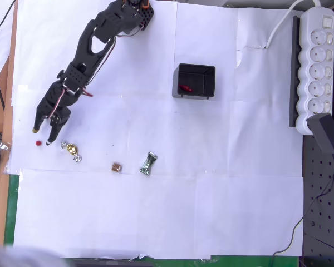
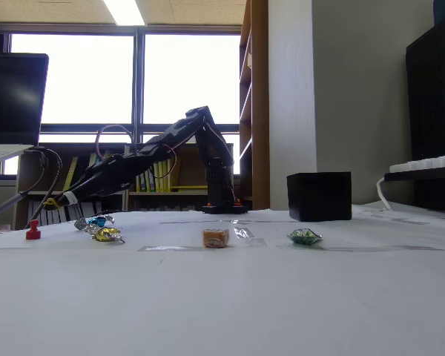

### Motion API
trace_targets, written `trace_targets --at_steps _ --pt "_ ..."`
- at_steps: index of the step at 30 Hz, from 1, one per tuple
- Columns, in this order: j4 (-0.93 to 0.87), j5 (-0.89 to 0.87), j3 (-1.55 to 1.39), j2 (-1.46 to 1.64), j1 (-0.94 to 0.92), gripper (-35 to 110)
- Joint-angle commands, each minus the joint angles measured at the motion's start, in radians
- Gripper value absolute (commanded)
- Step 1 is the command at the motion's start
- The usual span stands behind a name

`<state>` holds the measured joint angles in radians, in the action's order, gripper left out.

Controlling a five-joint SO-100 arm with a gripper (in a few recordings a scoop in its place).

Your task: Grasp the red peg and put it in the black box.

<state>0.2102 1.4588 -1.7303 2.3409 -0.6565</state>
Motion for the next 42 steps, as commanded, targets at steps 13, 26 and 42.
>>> trace_targets --at_steps 13,26,42 --pt "-0.037 0.049 -0.302 0.133 -0.031 21" --pt "-0.025 0.08 -0.313 0.166 -0.017 21" --pt "-0.029 0.144 -0.357 0.227 -0.002 21"
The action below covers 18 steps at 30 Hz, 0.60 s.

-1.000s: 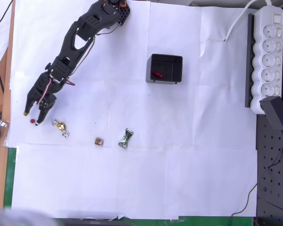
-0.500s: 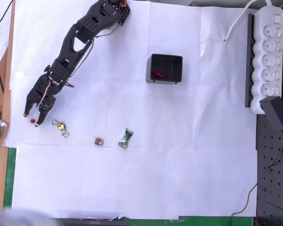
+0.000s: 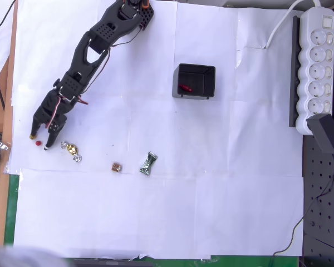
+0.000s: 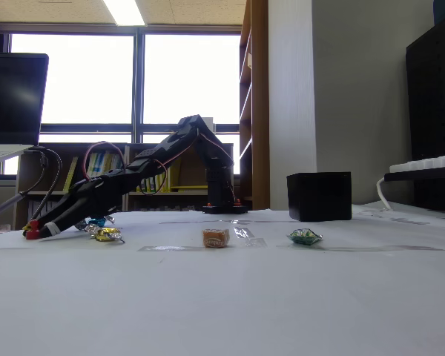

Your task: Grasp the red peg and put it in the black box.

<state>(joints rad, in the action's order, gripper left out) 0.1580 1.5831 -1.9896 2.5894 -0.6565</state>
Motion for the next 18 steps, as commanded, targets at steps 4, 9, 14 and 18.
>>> trace_targets --at_steps 4,9,14,18 --pt "0.023 0.025 -0.094 -0.021 0.002 21" --pt "0.025 0.035 -0.089 -0.018 0.003 21" --pt "0.031 0.043 -0.092 -0.009 0.005 21" --pt "0.044 0.044 -0.095 -0.002 0.011 21"
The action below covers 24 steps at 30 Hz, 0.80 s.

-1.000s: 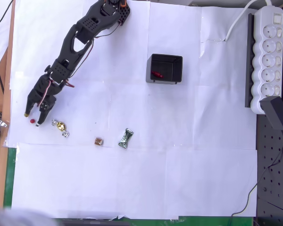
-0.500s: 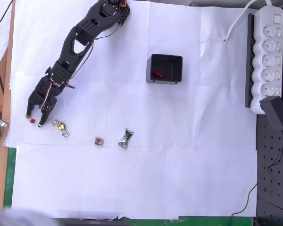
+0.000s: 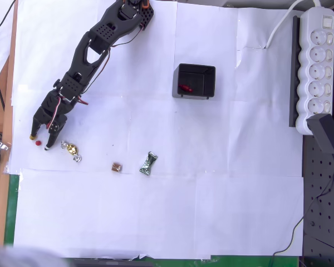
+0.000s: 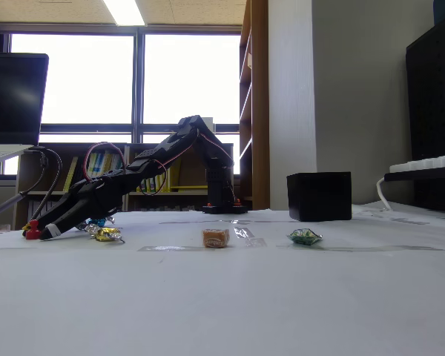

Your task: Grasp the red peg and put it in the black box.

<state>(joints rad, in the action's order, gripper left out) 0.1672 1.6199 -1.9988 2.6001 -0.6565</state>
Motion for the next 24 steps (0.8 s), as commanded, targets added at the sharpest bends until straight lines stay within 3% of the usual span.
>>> trace_targets --at_steps 1,24 --pt "0.035 0.011 -0.094 -0.006 0.011 21" --pt "0.067 0.029 -0.057 0.008 0.008 19"
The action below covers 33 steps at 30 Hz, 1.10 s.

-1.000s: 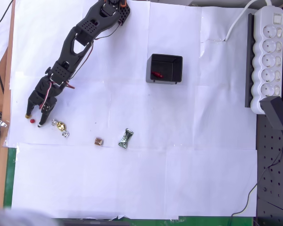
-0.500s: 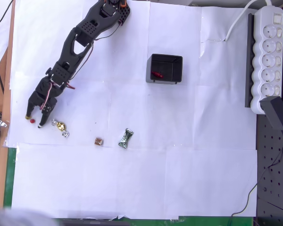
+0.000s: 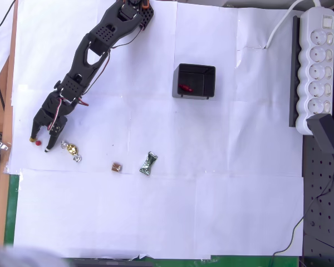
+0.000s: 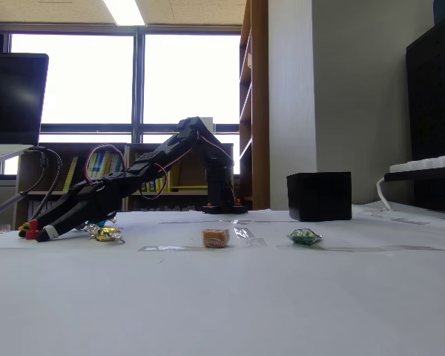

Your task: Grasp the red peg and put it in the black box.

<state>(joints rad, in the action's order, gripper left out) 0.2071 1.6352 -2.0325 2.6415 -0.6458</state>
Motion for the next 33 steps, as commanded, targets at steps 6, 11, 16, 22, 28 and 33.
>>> trace_targets --at_steps 6,11,16,22,28,33 --pt "0.037 0.011 -0.009 -0.038 -0.006 12" --pt "0.038 0.014 -0.005 -0.04 -0.006 4" --pt "0.038 0.012 -0.003 -0.04 -0.006 0" --pt "0.052 0.012 -0.003 -0.037 -0.009 0" --pt "-0.08 -0.02 -0.005 -0.107 -0.002 0" --pt "-0.581 -0.153 -0.186 -0.236 0.041 0"
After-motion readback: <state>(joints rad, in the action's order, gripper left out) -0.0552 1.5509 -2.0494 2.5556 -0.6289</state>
